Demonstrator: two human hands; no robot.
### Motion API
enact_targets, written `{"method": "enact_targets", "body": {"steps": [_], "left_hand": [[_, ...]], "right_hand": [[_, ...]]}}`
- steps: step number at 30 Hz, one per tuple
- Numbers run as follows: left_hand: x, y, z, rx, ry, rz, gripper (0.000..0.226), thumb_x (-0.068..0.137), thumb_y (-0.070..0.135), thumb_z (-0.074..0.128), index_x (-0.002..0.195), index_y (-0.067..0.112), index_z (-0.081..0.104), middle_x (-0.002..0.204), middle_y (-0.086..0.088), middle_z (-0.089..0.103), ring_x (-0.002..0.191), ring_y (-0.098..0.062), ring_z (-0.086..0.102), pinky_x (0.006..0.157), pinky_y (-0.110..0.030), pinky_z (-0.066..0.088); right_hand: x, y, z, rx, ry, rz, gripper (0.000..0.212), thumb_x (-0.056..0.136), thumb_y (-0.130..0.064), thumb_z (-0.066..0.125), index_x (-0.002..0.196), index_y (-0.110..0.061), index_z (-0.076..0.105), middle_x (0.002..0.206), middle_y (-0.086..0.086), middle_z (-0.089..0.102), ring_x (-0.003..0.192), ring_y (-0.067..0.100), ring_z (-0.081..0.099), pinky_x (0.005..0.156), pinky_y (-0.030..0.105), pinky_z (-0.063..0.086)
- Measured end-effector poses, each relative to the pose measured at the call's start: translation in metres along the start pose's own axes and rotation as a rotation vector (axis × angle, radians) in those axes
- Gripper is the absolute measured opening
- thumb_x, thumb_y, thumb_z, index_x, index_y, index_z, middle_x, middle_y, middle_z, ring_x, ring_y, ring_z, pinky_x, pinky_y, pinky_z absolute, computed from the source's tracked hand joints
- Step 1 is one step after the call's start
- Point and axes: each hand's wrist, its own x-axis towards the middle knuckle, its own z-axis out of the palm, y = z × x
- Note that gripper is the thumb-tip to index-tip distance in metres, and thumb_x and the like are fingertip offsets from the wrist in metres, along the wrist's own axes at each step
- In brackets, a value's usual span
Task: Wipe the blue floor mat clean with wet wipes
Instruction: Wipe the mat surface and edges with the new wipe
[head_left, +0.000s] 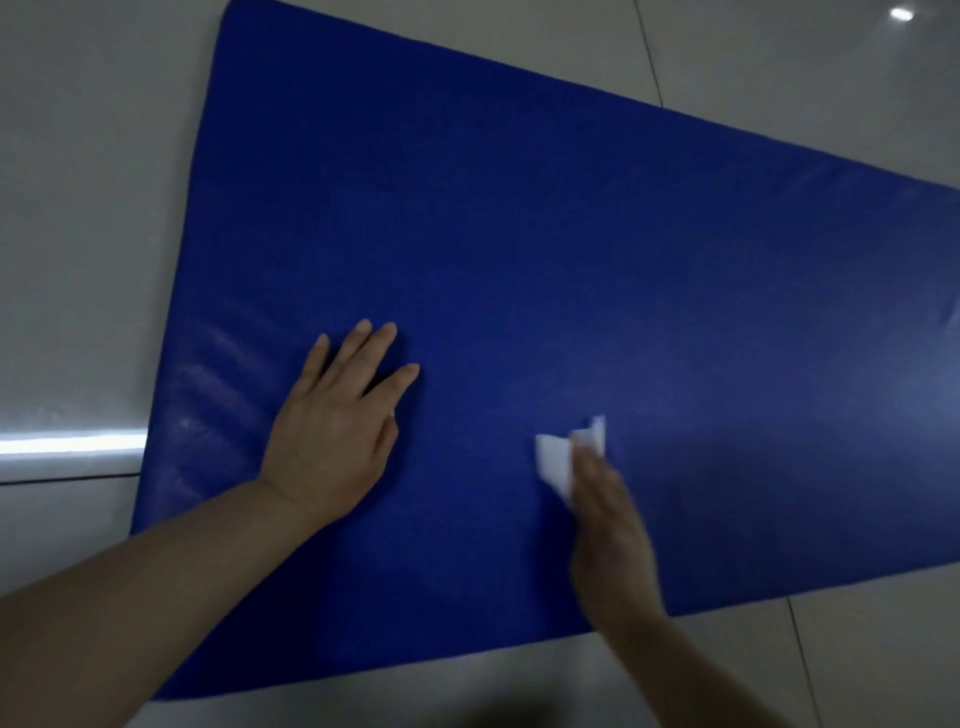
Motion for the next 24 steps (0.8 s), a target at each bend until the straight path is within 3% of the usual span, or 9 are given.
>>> {"method": "enact_targets", "body": {"steps": [3,5,8,11,13,15,20,22,24], "left_hand": [[-0.004,0.003,0.0,0.02,-0.055,0.042,0.05,0.091,0.021,0.028,0.129,0.011,0.058,0.149,-0.015,0.038,0.139,-0.031,0.033,0.115,-0.05,0.02],[-0.002,0.003,0.0,0.022,-0.072,0.028,0.05,0.092,0.022,0.028,0.13,0.011,0.058,0.149,-0.015,0.038,0.139,-0.031,0.033,0.116,-0.05,0.021],[-0.002,0.004,0.0,0.03,-0.085,0.035,0.051,0.092,0.023,0.027,0.13,0.01,0.057,0.149,-0.016,0.038,0.139,-0.031,0.034,0.115,-0.05,0.022],[-0.002,0.004,0.0,0.039,-0.086,0.035,0.051,0.092,0.023,0.027,0.131,0.01,0.057,0.149,-0.016,0.038,0.139,-0.031,0.033,0.116,-0.05,0.021],[-0.001,0.003,0.0,0.041,-0.081,0.035,0.051,0.091,0.023,0.027,0.13,0.009,0.057,0.148,-0.017,0.039,0.139,-0.032,0.034,0.116,-0.047,0.019],[-0.001,0.003,0.001,0.043,-0.076,0.036,0.05,0.091,0.022,0.028,0.129,0.008,0.058,0.147,-0.017,0.04,0.137,-0.033,0.036,0.116,-0.047,0.018],[-0.002,0.002,0.0,0.038,-0.082,0.023,0.05,0.092,0.022,0.028,0.13,0.009,0.057,0.148,-0.016,0.039,0.138,-0.032,0.035,0.116,-0.049,0.021],[-0.003,0.004,0.0,0.025,-0.065,0.019,0.045,0.094,0.019,0.033,0.131,0.009,0.057,0.148,-0.017,0.039,0.139,-0.033,0.034,0.115,-0.05,0.021],[-0.002,0.004,0.0,0.007,-0.058,0.014,0.042,0.091,0.015,0.042,0.13,0.008,0.057,0.148,-0.018,0.039,0.139,-0.033,0.034,0.115,-0.051,0.021]], "right_hand": [[-0.005,0.045,-0.024,-0.103,0.0,0.247,0.083,0.073,0.023,0.049,0.146,-0.012,0.033,0.155,-0.001,0.023,0.141,0.014,0.017,0.112,0.052,0.03],[-0.006,0.044,-0.032,-0.174,-0.09,0.343,0.08,0.08,0.018,0.051,0.146,-0.017,0.023,0.155,-0.001,0.016,0.145,0.012,0.006,0.119,0.047,0.016],[-0.014,0.01,-0.018,-0.075,-0.091,0.336,0.069,0.091,0.01,0.035,0.148,-0.023,0.017,0.153,-0.002,0.019,0.141,0.004,0.002,0.118,0.029,0.006],[-0.024,-0.045,0.003,-0.007,-0.111,0.124,0.061,0.082,0.002,0.035,0.142,-0.009,0.03,0.145,0.003,0.035,0.141,0.009,0.019,0.118,0.026,0.01],[-0.029,-0.078,0.017,-0.012,-0.154,-0.074,0.056,0.081,-0.01,0.038,0.136,-0.012,0.034,0.145,0.0,0.039,0.135,0.014,0.032,0.116,0.032,0.011],[-0.031,-0.098,0.024,-0.001,-0.215,-0.266,0.058,0.081,-0.017,0.037,0.138,-0.015,0.033,0.149,-0.002,0.032,0.139,0.015,0.029,0.117,0.035,0.013],[-0.035,-0.04,0.0,-0.053,-0.334,-0.512,0.058,0.081,-0.013,0.039,0.139,-0.018,0.037,0.149,-0.006,0.032,0.139,0.013,0.032,0.114,0.031,0.028],[-0.041,-0.002,-0.019,-0.095,-0.363,-0.505,0.063,0.081,-0.008,0.04,0.143,-0.02,0.034,0.152,-0.008,0.03,0.142,0.011,0.027,0.116,0.028,0.023],[-0.044,0.024,-0.035,-0.216,-0.43,-0.522,0.074,0.081,-0.008,0.037,0.151,-0.023,0.019,0.159,-0.007,0.015,0.145,0.011,0.017,0.118,0.03,0.014]]}}
